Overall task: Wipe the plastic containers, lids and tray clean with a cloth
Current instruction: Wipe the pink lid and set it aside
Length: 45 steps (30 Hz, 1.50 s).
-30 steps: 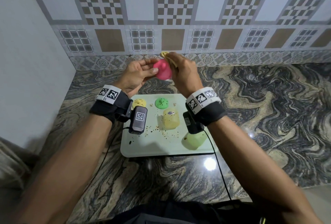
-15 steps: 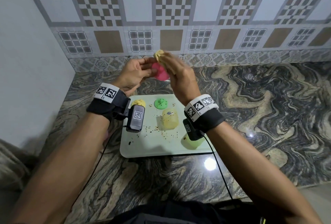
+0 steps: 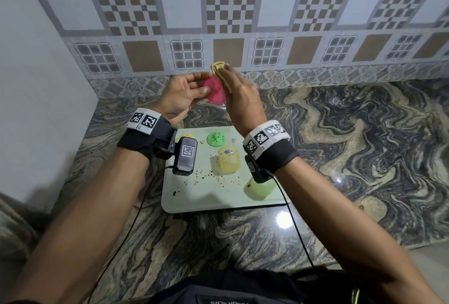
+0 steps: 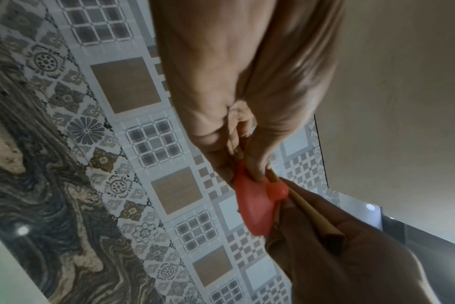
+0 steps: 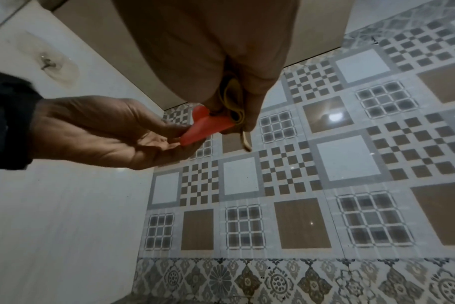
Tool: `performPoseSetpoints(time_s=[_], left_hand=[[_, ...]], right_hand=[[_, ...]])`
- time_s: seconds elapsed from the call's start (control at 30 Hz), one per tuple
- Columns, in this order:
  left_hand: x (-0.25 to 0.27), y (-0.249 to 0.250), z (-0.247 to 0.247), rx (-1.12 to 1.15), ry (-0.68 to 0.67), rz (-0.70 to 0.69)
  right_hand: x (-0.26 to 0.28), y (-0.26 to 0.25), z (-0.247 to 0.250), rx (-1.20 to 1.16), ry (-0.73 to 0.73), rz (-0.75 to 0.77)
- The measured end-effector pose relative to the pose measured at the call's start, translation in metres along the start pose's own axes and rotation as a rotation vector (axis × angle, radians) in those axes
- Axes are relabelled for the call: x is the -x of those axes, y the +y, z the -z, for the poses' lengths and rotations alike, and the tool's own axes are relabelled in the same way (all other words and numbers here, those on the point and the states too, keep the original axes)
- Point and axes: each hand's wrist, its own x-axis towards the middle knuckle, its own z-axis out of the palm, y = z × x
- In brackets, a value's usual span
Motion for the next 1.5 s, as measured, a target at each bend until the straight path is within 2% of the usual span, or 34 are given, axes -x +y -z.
performPoseSetpoints(time_s=[0.13, 0.37, 0.63, 0.7, 0.77, 0.83, 0.9, 0.97, 1.0, 1.13, 1.27, 1.4, 1.5], left_hand=[[-0.001, -0.005, -0.001, 0.001, 0.061, 0.010], [-0.007, -0.007, -0.004, 0.083, 0.163, 0.063], [-0.008, -0.015, -0.001, 0.091, 0.219, 0.094], [-0.009, -0.014, 0.005, 0.092, 0.255, 0.100], [-0.011, -0.012, 0.011, 0.094, 0.281, 0.103], [-0.010, -0.009, 0.015, 0.096, 0.284, 0.107], [-0.007, -0.009, 0.017, 0.112, 0.269, 0.108], [-0.004, -0.009, 0.017, 0.136, 0.253, 0.114], [-0.002, -0.009, 0.014, 0.161, 0.242, 0.116], [0.002, -0.010, -0.004, 0.303, 0.154, 0.096], [0.005, -0.010, -0.009, 0.235, 0.137, 0.115], [0.003, -0.004, 0.001, 0.128, 0.119, 0.200], [0.004, 0.004, 0.006, 0.109, 0.013, 0.271]], right_hand=[[0.005, -0.003, -0.006, 0.133, -0.088, -0.031], [0.008, 0.001, -0.009, 0.150, -0.126, -0.007], [0.012, 0.004, -0.004, 0.162, -0.182, 0.055], [0.014, 0.008, -0.006, 0.117, -0.234, 0.122], [0.018, 0.010, -0.006, 0.092, -0.353, 0.261], [0.021, 0.010, 0.001, 0.011, -0.358, 0.342], [0.016, 0.012, 0.008, -0.098, -0.150, 0.245], [0.007, 0.016, 0.011, -0.132, 0.079, 0.046], [0.004, 0.015, 0.010, -0.125, 0.122, -0.034], [0.002, -0.003, 0.001, -0.188, -0.009, -0.136], [0.002, -0.004, 0.005, -0.243, -0.001, -0.261], [0.000, 0.001, 0.012, -0.218, -0.022, -0.217], [-0.003, 0.004, 0.013, -0.244, -0.050, -0.209]])
